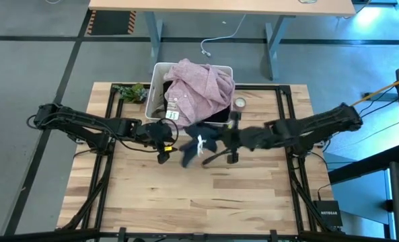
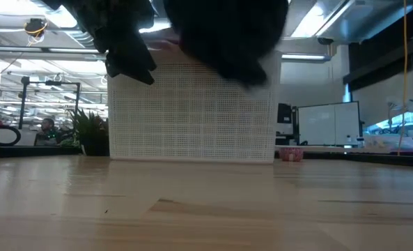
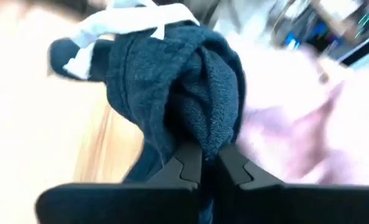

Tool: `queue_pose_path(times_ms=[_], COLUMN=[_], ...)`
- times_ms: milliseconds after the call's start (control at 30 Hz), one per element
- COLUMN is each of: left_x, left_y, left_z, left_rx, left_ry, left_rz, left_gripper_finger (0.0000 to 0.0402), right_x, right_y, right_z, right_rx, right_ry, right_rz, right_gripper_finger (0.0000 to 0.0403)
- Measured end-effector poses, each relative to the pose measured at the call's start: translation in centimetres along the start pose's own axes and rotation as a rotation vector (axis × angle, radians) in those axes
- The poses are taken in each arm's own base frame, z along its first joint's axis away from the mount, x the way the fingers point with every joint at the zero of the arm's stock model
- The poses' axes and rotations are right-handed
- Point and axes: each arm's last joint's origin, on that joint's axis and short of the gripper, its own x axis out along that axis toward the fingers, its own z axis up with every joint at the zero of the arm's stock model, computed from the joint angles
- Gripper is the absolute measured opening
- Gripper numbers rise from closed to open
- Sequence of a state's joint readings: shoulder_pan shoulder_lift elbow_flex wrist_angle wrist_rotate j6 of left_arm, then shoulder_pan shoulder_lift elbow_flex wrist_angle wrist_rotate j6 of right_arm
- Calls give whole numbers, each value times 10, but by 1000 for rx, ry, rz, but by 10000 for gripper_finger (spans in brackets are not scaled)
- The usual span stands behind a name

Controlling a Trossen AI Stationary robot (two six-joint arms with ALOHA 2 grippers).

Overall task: Sort clothes
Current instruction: Put the blue short into the white bin

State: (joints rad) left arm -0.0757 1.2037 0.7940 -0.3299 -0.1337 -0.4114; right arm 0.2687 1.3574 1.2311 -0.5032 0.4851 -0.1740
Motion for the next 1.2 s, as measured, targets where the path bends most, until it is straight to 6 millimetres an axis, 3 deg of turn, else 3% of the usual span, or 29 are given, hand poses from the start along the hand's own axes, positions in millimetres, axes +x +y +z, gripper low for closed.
queue_pose_path(times_ms=[200, 300, 400, 600, 800, 933, 1033, 1200], left_x=[0, 0, 0, 0, 0, 0, 0, 0], left_y=[0, 0, 0, 0, 0, 0, 0, 0], left_z=[0, 0, 0, 0, 0, 0, 0, 0], left_rx=[0, 0, 0, 2, 7, 8, 11, 22], left_ry=[2, 0, 1, 2, 1, 1, 1, 2], left_rz=[1, 0, 0, 1, 1, 1, 1, 2], left_gripper_finger=[198, 198, 198, 198, 198, 198, 198, 198], right_x=[-45, -53, -45, 6, 84, 139, 167, 174], right_y=[-36, -57, -79, -125, -156, -157, -149, -144], right_z=[41, 55, 57, 30, -22, -61, -77, -79], right_rx=[7, 6, 30, 115, 254, 322, 328, 350], right_ry=[-273, -359, -389, -237, 36, 210, 272, 285], right_rz=[-168, -255, -277, -289, -165, -59, -22, -15], right_gripper_finger=[22, 18, 20, 26, 22, 24, 23, 44])
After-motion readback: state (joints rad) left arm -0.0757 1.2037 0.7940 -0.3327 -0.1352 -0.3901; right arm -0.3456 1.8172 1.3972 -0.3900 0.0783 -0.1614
